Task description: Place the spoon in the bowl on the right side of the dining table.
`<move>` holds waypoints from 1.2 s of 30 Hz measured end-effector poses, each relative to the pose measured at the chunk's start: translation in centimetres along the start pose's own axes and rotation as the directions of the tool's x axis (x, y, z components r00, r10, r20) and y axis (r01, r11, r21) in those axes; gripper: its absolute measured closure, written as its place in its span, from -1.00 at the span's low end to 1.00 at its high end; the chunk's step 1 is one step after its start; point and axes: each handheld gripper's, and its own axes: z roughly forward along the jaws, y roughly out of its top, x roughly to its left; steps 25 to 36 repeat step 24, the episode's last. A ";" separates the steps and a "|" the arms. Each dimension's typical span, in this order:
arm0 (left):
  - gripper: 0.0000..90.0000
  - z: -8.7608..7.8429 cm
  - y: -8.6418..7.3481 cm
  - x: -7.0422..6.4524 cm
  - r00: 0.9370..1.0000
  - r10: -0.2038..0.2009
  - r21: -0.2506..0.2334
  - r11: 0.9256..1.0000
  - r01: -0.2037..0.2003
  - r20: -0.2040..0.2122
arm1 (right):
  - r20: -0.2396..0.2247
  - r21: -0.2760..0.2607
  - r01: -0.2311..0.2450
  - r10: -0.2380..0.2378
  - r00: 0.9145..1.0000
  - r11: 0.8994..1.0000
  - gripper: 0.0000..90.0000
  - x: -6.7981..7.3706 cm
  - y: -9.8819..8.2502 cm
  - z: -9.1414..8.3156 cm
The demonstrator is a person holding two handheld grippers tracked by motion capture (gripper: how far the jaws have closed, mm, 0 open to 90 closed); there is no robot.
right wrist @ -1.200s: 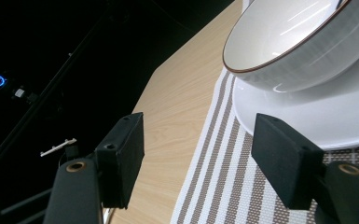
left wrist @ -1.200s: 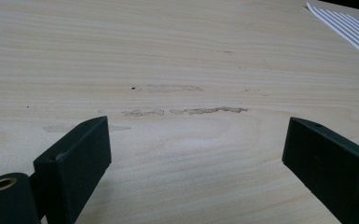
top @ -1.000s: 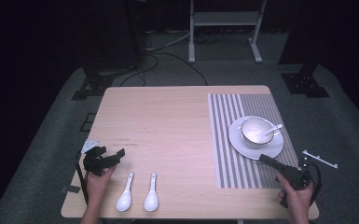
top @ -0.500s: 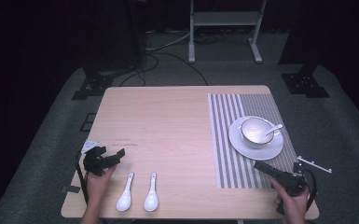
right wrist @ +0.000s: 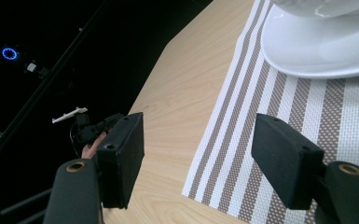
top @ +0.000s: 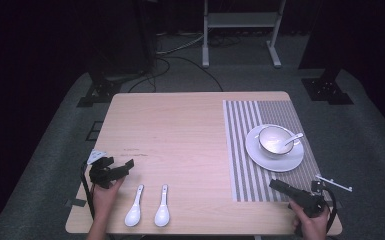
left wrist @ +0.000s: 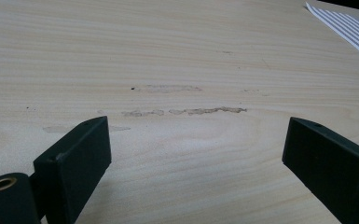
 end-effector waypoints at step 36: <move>-0.85 0.0 0.0 0.0 1.000 0.000 0.003 1.000 0.000 0.000 | -0.034 0.013 0.014 -0.013 0.999 1.000 -0.27 0.4 -2.2 -1.0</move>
